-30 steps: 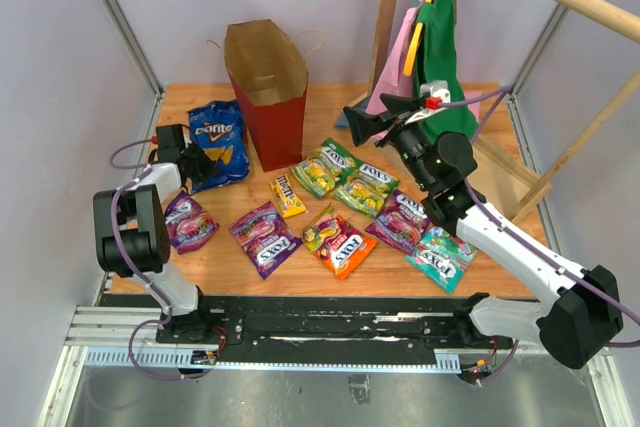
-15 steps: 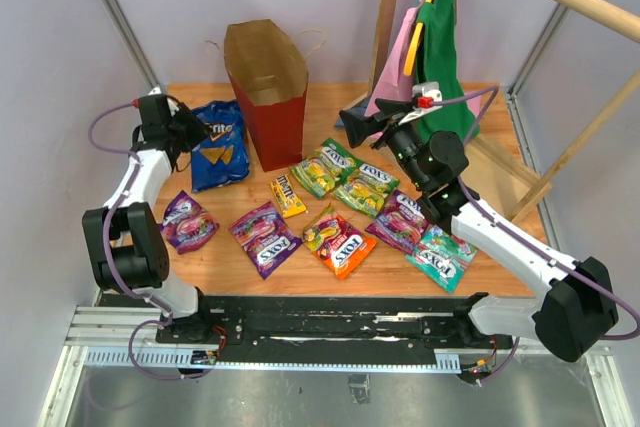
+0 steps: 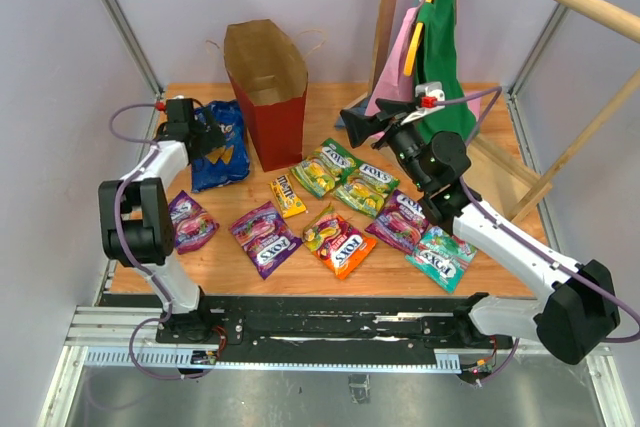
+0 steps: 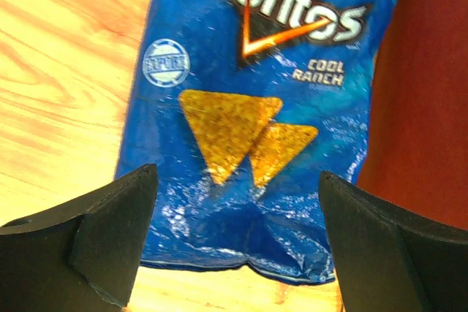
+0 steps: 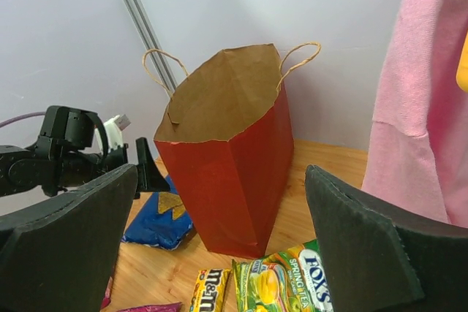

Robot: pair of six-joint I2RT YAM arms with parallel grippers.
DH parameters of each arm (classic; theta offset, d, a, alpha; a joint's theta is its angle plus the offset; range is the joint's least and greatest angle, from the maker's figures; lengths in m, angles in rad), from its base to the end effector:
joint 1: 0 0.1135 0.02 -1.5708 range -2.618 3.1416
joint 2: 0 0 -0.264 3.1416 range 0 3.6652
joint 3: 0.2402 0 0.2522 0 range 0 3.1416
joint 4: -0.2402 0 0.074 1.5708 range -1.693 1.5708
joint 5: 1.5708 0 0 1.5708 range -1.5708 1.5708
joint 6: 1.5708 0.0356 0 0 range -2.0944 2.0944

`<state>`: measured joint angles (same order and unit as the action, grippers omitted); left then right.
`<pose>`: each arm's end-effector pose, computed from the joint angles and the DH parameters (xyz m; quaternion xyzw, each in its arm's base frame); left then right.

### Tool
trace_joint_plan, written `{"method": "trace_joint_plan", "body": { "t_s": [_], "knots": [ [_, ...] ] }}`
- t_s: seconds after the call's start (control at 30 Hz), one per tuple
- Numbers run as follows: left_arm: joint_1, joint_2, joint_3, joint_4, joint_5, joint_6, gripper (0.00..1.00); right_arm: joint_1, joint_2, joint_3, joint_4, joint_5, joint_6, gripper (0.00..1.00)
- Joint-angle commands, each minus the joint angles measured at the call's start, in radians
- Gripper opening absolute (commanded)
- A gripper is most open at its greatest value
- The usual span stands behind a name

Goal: Take the snacks out of the paper bag
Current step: Adjust the snack at the center of the board.

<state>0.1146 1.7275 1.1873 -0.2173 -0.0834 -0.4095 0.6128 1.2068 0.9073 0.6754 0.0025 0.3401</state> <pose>0.3788 0.0466 0.2245 -0.2536 0.8821 -0.0202 0.3965 0.2289 0.1608 0.3855 -0.0754 0.5575 0.3786 0.7350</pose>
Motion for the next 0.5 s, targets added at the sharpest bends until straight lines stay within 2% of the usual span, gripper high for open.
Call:
{"method": "trace_joint_plan", "body": {
  "t_s": [0.0, 0.23, 0.47],
  "knots": [
    [-0.061, 0.010, 0.030, 0.016, -0.122, 0.060, 0.93, -0.016, 0.007, 0.007, 0.015, -0.008, 0.010, 0.98],
    [-0.064, 0.138, 0.078, -0.049, -0.262, -0.001, 0.87, -0.018, -0.001, -0.004, 0.011, 0.014, -0.011, 0.98],
    [-0.064, 0.269, 0.127, -0.077, -0.173, 0.000, 0.83, -0.020, 0.008, -0.002, 0.010, 0.013, -0.012, 0.98]
  ]
}}
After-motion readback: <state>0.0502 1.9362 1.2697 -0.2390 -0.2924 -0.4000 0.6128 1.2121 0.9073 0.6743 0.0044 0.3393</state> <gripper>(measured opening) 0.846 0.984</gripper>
